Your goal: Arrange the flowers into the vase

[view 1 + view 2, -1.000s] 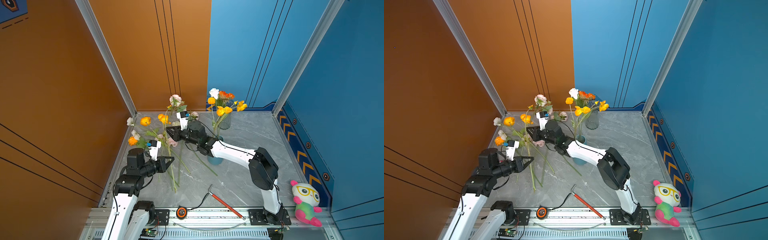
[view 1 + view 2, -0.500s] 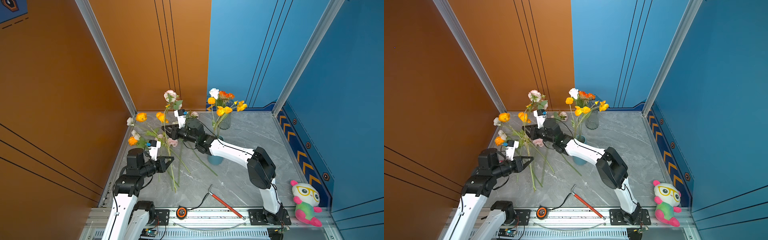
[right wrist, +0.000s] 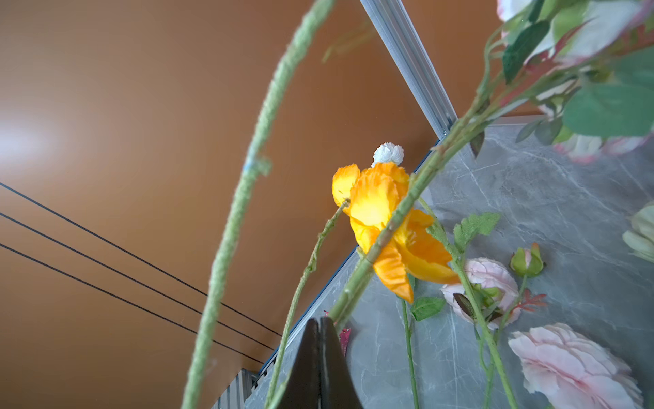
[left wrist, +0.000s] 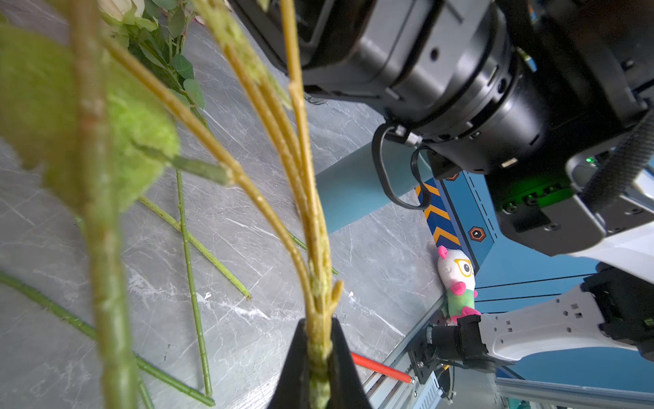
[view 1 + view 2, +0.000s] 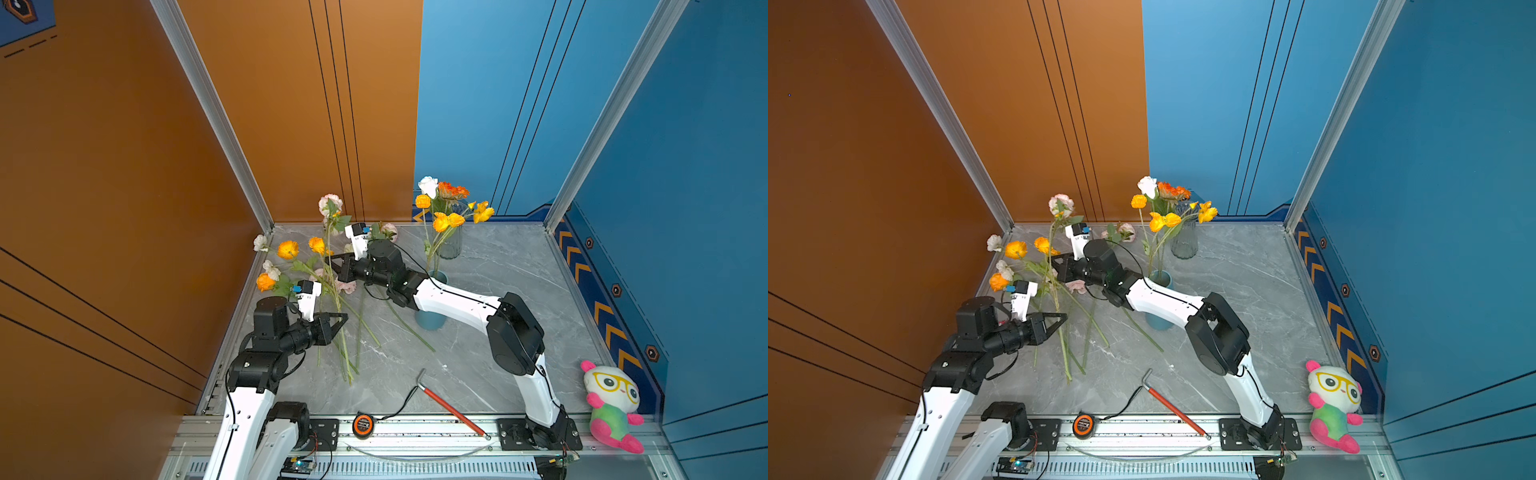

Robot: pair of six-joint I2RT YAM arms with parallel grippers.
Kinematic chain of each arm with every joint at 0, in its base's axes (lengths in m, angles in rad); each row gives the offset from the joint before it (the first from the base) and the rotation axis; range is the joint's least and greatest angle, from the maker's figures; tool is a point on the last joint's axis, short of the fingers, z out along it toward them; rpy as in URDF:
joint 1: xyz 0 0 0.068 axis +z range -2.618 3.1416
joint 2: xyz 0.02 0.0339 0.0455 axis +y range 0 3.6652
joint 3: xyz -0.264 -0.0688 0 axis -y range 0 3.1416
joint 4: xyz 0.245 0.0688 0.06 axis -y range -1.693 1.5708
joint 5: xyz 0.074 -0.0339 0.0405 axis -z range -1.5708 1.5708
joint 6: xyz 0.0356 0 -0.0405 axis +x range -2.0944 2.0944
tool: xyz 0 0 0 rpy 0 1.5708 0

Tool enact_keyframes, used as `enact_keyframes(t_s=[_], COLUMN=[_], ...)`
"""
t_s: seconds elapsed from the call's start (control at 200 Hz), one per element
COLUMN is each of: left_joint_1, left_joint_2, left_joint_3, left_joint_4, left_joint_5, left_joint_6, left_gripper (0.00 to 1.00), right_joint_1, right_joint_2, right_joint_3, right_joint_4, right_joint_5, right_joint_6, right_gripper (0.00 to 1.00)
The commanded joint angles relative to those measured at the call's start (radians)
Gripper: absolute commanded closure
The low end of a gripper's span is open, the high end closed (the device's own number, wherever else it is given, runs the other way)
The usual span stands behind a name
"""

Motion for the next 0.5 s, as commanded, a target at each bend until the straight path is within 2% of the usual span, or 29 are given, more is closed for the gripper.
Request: enact_keyframes(t_s=[0.0, 0.295, 0.496], left_joint_1=[0.000, -0.028, -0.027], left_joint_2=[0.004, 0.094, 0.095], left_joint_3=[-0.013, 0.035, 0.042], left_joint_4=[0.030, -0.114, -0.119], left_joint_5=[-0.008, -0.259, -0.276], left_joint_6=[0.029, 0.027, 0.031], left_gripper=[1.00, 1.00, 1.00], right_joint_1=[0.000, -0.042, -0.059], right_joint_2=[-0.007, -0.039, -0.075], right_joint_3=[0.015, 0.047, 0.047], right_joint_4=[0.008, 0.018, -0.043], right_joint_5=[-0.001, 0.016, 0.021], right_joint_6=[-0.010, -0.032, -0.065], right_gripper=[1.00, 1.00, 1.00])
